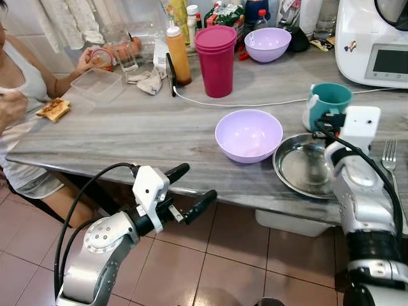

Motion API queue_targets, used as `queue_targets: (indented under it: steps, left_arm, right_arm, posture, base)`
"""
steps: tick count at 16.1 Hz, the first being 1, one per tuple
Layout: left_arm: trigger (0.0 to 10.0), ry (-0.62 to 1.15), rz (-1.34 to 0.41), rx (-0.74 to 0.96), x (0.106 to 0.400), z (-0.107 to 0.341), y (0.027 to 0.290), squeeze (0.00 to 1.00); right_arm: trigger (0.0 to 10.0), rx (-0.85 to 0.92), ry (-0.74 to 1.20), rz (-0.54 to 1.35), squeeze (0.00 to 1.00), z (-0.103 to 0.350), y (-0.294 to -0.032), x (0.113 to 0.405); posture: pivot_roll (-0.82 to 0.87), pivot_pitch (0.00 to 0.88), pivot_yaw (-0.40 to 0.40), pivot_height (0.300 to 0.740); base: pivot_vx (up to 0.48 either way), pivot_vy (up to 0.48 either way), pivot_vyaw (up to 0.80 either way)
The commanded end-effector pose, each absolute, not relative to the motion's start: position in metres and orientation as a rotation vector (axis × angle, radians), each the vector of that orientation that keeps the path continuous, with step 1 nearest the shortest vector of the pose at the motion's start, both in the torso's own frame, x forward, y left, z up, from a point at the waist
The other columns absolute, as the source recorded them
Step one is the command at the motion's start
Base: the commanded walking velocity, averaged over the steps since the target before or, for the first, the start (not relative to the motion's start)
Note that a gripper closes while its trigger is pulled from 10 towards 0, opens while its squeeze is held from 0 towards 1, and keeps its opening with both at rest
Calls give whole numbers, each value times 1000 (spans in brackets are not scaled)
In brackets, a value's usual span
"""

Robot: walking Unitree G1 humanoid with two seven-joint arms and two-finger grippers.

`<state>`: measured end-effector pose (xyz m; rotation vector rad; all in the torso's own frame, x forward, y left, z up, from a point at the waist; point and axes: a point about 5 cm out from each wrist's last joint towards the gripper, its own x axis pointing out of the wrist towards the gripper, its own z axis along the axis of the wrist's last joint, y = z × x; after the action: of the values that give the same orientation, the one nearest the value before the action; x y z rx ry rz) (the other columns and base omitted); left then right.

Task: Setting the table

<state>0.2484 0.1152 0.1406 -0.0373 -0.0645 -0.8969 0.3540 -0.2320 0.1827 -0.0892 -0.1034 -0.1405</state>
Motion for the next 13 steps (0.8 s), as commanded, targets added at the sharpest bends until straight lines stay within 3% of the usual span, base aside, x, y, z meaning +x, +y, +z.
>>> queue_targets:
  steps: [1, 2, 3, 4, 5, 13]
  left_arm:
    - [10000, -61, -903, -33, 249, 142, 117, 0]
    - [10000, -65, -903, -33, 250, 142, 116, 0]
    - [10000, -70, -909, -32, 251, 143, 113, 0]
    - [10000, -70, -909, -32, 251, 143, 113, 0]
    - [10000, -67, -911, -32, 251, 141, 112, 0]
    - [10000, -73, -899, -43, 255, 140, 108, 0]
  right_arm:
    - [10000, -91, -116, -112, 0, 185, -226, 358]
    - [10000, -93, -116, -106, 0, 184, -226, 359]
    - [10000, -86, -117, -95, 455, 182, -225, 359]
    - [10000, -91, -115, -96, 455, 182, -225, 359]
    - [10000, -81, -121, -85, 1000, 182, -224, 359]
    - [10000, -121, -177, -113, 1000, 187, -232, 349]
  posture:
    - [-195, 142, 153, 740]
    - [-198, 138, 152, 740]
    - [-197, 137, 150, 740]
    - [-197, 137, 150, 740]
    - [-202, 133, 147, 740]
    - [-213, 111, 132, 740]
  base:
    - [0, 0, 0]
    - [0, 0, 0]
    - [0, 0, 0]
    - [0, 0, 0]
    - [0, 0, 0]
    - [0, 0, 0]
